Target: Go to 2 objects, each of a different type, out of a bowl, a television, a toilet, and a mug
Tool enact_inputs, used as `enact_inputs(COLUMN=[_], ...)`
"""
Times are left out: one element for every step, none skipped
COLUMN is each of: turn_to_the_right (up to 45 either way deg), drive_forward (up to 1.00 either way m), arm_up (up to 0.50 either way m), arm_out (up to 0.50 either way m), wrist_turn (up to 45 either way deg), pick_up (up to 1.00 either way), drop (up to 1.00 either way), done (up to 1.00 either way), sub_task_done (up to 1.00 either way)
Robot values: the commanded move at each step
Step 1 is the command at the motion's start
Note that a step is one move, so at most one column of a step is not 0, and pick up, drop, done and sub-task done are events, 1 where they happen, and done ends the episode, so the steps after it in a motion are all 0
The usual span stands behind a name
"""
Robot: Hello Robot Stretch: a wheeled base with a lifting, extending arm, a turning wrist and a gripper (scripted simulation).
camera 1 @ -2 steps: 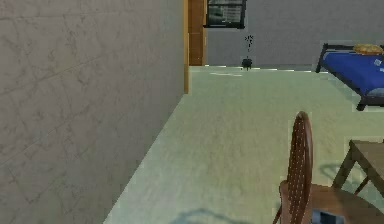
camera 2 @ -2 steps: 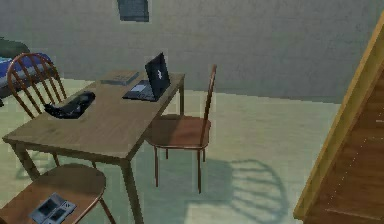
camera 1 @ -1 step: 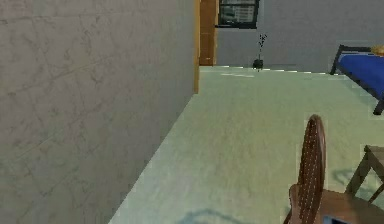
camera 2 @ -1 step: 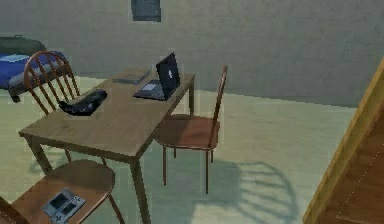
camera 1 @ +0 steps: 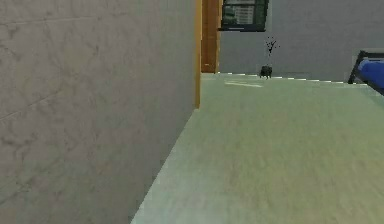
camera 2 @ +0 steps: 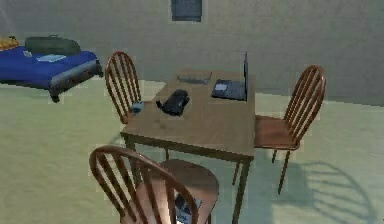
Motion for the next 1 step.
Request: enact_inputs(turn_to_the_right=[12.0], drive_forward=[0.0], arm_up=[0.0], arm_out=[0.0], wrist_turn=[0.0], pick_up=[0.0], drop=[0.0], done=[0.0], sub_task_done=[0.0])
